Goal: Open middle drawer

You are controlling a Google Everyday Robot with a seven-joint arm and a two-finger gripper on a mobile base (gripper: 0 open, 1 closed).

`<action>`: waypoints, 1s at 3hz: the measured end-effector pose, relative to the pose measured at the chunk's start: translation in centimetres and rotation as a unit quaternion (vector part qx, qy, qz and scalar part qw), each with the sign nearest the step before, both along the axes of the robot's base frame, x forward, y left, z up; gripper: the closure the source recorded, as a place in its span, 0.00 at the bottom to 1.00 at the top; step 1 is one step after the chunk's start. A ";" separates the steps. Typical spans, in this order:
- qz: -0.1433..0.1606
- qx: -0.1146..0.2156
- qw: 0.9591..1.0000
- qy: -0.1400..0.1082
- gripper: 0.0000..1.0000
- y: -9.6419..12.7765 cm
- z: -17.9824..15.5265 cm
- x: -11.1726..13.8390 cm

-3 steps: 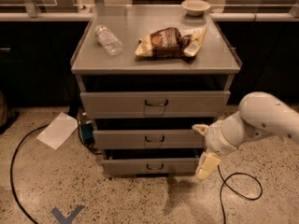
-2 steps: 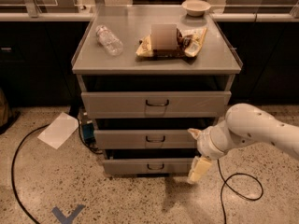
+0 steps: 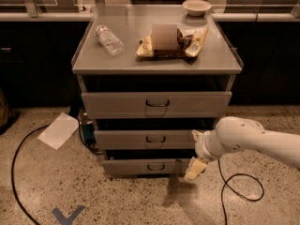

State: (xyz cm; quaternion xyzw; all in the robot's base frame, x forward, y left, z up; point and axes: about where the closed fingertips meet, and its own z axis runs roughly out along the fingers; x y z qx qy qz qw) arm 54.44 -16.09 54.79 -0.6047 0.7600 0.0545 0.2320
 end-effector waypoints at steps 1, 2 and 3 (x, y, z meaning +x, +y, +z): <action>-0.003 -0.002 1.000 -0.001 0.00 -0.3 -0.4 -0.4; 0.005 -0.010 1.000 -0.004 0.00 0.0 -3.2 1.1; 0.027 0.000 1.000 0.008 0.00 1.4 -7.6 3.5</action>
Offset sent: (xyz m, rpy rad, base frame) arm 0.0293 0.0031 -0.0771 -0.0406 -0.0048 0.0354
